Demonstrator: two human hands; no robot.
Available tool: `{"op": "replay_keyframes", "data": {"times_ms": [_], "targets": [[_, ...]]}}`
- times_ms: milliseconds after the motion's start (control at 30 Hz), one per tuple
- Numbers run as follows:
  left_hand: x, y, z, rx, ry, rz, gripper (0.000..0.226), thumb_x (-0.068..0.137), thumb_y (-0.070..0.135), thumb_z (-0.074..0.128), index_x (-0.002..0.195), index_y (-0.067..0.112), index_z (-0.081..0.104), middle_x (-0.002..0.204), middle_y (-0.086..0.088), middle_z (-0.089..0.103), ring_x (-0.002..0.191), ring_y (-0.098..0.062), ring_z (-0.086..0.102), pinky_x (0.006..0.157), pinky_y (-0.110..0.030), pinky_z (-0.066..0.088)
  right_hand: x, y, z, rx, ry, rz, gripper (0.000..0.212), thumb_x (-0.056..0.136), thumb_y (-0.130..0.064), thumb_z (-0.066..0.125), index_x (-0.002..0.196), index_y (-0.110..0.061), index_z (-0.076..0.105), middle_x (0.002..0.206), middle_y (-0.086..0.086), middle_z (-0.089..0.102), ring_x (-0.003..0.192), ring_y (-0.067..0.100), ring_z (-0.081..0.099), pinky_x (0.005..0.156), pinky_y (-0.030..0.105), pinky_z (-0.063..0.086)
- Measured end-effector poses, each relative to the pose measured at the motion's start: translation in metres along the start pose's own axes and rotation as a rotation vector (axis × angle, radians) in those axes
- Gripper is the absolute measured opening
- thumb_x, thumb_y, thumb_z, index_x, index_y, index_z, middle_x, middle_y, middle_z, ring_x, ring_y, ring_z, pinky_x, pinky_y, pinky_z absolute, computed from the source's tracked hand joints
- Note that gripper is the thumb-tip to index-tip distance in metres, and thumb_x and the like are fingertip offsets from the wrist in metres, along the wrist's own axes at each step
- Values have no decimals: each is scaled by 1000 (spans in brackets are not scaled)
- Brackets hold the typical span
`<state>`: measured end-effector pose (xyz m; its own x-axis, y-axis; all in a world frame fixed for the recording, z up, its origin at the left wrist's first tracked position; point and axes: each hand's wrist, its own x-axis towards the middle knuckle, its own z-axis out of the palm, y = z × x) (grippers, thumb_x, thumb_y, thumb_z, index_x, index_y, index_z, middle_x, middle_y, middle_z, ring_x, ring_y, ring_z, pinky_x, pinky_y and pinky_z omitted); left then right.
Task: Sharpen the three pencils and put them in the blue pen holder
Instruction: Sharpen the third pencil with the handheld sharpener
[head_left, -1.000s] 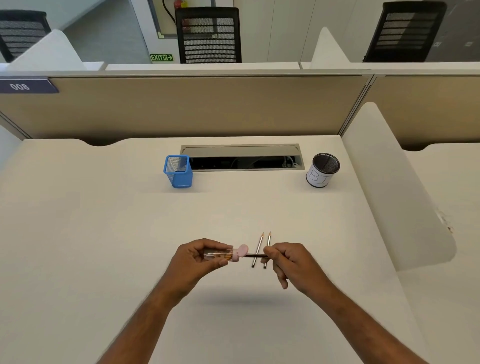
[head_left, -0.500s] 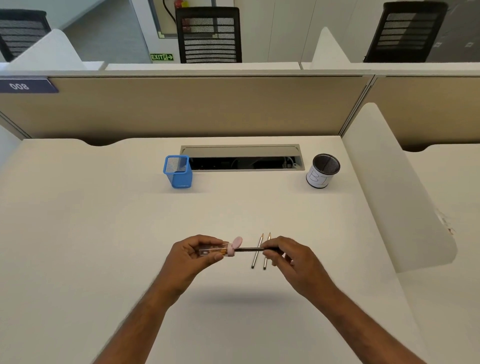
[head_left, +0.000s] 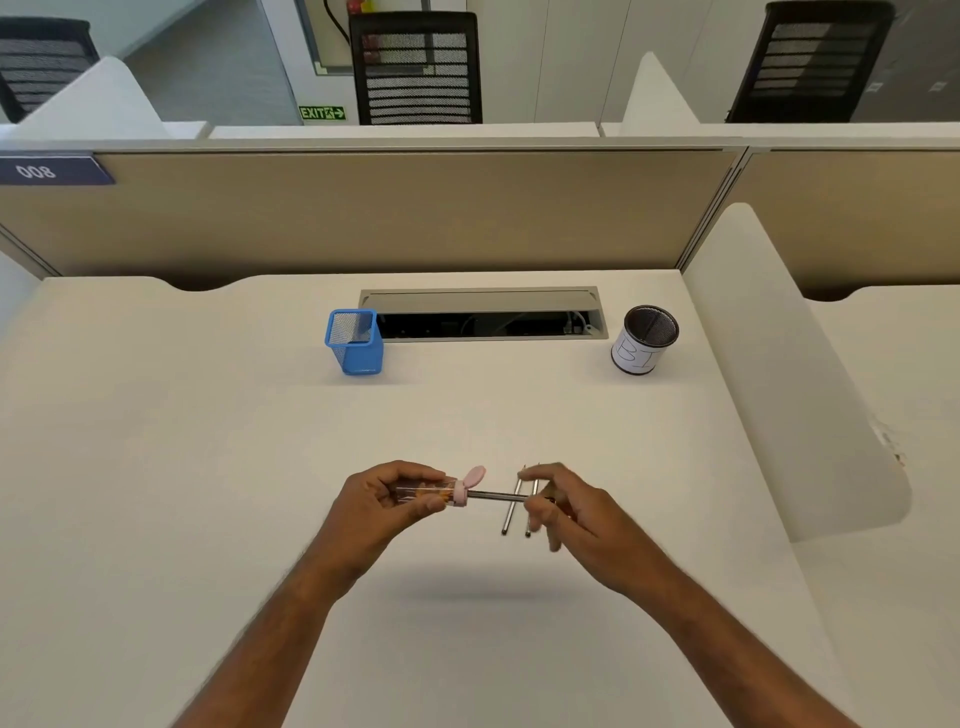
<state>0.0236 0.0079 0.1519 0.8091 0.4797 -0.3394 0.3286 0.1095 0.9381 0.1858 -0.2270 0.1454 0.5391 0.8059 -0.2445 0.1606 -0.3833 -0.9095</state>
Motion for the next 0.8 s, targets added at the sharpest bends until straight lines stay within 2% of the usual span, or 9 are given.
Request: {"op": "replay_keyframes", "data": {"times_ms": [100, 233, 333, 400, 500, 567, 633, 700, 800], "targets": [[0, 0, 0, -14, 11, 0, 22, 88, 7, 86, 103, 24, 85, 109, -5, 87, 108, -24, 81, 101, -38, 61, 0, -2, -3, -69, 64, -36, 25, 101, -36, 69, 122, -45, 58, 108, -17, 66, 81, 14, 70, 71, 31, 52], [-1, 0, 0, -42, 30, 6, 23, 87, 5, 86, 102, 23, 85, 107, -6, 87, 106, -24, 82, 99, -34, 62, -1, -2, -4, -150, 162, -138, 11, 99, -26, 74, 105, -35, 74, 100, -17, 72, 87, 16, 70, 69, 32, 51], [-2, -3, 0, -55, 37, 0, 22, 87, 3, 85, 107, 14, 82, 107, -7, 87, 107, -26, 82, 98, -33, 62, 0, 2, -1, -200, 206, -202, 9, 97, -27, 76, 104, -33, 77, 98, -17, 73, 92, 13, 68, 69, 21, 46], [-2, -3, 2, -47, 34, 2, 22, 88, 4, 85, 108, 12, 82, 106, -6, 87, 105, -26, 82, 94, -28, 64, 1, 6, 2, -276, 224, -235, 10, 96, -30, 77, 106, -32, 77, 94, -19, 72, 92, 6, 66, 74, 12, 42], [-3, -2, 2, -55, 30, -6, 22, 87, 6, 86, 108, 13, 82, 107, -6, 87, 104, -27, 82, 97, -31, 64, 2, 9, 5, -314, 224, -260, 10, 98, -30, 74, 107, -30, 78, 88, -19, 70, 84, 3, 65, 75, 10, 43], [-3, -4, 1, -53, 17, -16, 21, 86, 7, 87, 105, 16, 84, 108, -7, 87, 106, -28, 82, 101, -38, 62, 3, 7, 4, -198, 153, -154, 8, 101, -25, 71, 101, -27, 79, 77, -17, 67, 69, 5, 62, 67, 15, 45], [-3, -5, -1, -49, -10, -30, 20, 87, 6, 86, 103, 17, 85, 110, -8, 86, 108, -29, 81, 102, -41, 61, 6, 5, 4, -51, 63, -29, 21, 106, -23, 64, 91, -23, 78, 61, -13, 57, 57, 5, 49, 59, 20, 39], [-3, -6, -1, -50, -27, -40, 20, 86, 4, 86, 103, 15, 85, 110, -9, 86, 109, -30, 81, 104, -44, 61, 9, 1, 3, 64, -4, 58, 33, 109, -25, 57, 84, -18, 77, 54, -11, 46, 52, 9, 38, 55, 24, 33], [-4, -8, -1, -44, -14, -44, 21, 86, 4, 86, 104, 14, 84, 109, -9, 86, 108, -31, 81, 105, -45, 61, 10, -1, 5, 60, -18, 56, 39, 111, -32, 51, 89, -12, 75, 54, -7, 48, 51, 11, 38, 54, 27, 34]]}}
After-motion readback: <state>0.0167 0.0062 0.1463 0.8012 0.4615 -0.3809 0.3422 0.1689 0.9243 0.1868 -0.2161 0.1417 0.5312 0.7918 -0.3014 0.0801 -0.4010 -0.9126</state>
